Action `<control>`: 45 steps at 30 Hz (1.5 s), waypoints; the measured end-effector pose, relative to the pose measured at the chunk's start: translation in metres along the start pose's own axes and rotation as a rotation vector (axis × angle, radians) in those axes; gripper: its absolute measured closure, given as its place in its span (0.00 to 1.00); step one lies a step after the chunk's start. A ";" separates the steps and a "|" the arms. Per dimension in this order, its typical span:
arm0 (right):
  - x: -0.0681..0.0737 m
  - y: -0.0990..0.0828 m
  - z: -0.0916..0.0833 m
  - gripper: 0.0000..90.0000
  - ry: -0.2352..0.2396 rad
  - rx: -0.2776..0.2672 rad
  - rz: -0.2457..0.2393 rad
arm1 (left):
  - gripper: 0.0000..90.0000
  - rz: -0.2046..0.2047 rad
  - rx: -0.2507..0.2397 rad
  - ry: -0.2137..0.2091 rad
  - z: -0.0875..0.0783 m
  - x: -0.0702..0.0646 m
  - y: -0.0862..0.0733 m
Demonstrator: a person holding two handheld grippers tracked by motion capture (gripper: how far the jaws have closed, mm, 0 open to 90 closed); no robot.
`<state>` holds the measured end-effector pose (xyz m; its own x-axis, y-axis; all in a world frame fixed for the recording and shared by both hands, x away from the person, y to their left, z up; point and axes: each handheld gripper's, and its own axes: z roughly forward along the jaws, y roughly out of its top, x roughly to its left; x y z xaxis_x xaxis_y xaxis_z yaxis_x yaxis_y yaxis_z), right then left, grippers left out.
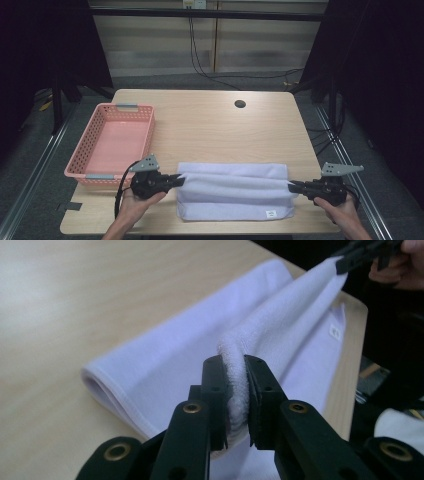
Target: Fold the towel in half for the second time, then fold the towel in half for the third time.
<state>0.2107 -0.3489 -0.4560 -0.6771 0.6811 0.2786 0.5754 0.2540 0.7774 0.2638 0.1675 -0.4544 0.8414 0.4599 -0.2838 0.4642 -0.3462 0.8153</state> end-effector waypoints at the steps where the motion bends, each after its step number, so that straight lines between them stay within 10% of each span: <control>1: 0.003 -0.003 -0.001 0.88 0.001 0.009 -0.005 | 0.89 0.003 0.006 0.006 -0.001 -0.004 -0.005; 10: 0.018 -0.019 -0.016 0.71 0.050 0.021 0.029 | 0.80 0.000 0.095 -0.052 -0.009 -0.023 -0.034; 13: 0.016 -0.017 -0.021 0.67 0.012 -0.022 0.045 | 0.77 -0.012 0.030 -0.079 -0.019 -0.019 -0.032; 17: 0.003 -0.010 -0.005 0.60 -0.075 0.015 0.057 | 0.71 -0.017 0.019 0.004 -0.013 -0.004 -0.022; 24: -0.019 -0.001 0.043 0.51 -0.226 0.138 0.068 | 0.66 -0.022 0.143 0.056 0.033 0.027 -0.009; 29: -0.027 0.003 0.058 0.73 -0.260 0.170 0.045 | 0.66 -0.051 0.159 0.061 0.051 0.039 -0.007; 35: -0.045 0.006 0.057 0.83 -0.331 0.138 0.058 | 0.64 -0.028 0.160 0.058 0.070 0.039 0.003; 39: -0.052 0.007 0.054 0.65 -0.348 0.113 0.058 | 0.61 -0.021 0.149 0.055 0.076 0.042 0.008; 45: -0.025 0.011 0.033 0.53 -0.276 0.006 0.032 | 0.52 -0.050 0.115 0.047 0.070 0.047 0.009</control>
<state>0.2493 -0.3406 -0.4729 -0.5081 0.8502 0.1379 0.5978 0.2329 0.7670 0.3270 0.1282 -0.4959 0.8038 0.5159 -0.2963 0.5360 -0.4119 0.7369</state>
